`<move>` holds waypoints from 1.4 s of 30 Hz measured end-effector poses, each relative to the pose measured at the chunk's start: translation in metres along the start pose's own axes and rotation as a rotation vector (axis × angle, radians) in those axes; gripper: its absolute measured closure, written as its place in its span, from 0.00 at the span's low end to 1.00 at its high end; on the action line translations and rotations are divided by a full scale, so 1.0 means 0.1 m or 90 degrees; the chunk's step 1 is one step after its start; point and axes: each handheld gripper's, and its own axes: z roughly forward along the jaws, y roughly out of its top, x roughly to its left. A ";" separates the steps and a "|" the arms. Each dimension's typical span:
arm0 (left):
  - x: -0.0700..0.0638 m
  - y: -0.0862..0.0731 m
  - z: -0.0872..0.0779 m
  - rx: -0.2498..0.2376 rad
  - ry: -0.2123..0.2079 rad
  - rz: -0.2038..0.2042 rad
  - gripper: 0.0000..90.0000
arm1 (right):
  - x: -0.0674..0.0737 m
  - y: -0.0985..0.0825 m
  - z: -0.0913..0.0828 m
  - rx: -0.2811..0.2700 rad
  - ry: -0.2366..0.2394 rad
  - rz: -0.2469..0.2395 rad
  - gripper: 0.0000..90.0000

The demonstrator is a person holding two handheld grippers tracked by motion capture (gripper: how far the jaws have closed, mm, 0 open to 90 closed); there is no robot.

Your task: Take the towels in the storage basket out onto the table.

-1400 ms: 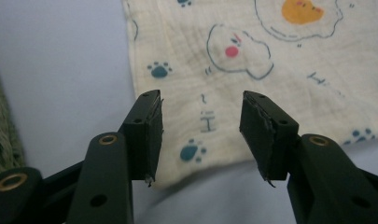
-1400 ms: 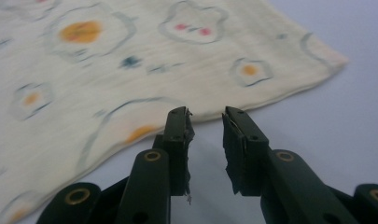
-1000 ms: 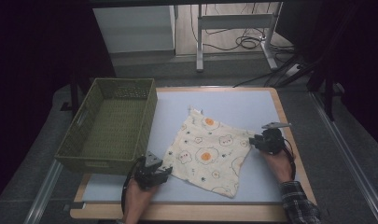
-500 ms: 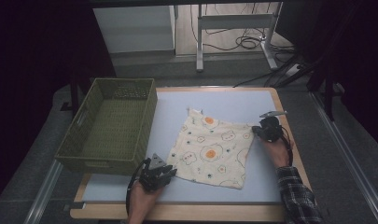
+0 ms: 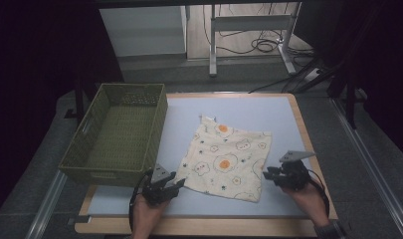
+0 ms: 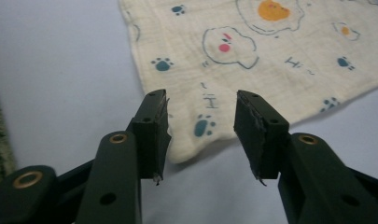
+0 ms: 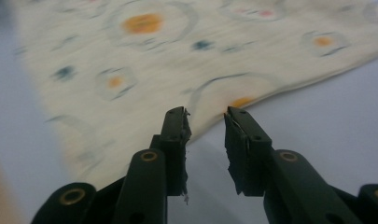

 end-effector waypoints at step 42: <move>-0.11 0.21 0.26 0.027 -0.041 0.018 0.51 | 0.10 -0.39 -0.39 -0.016 -0.033 -0.037 0.75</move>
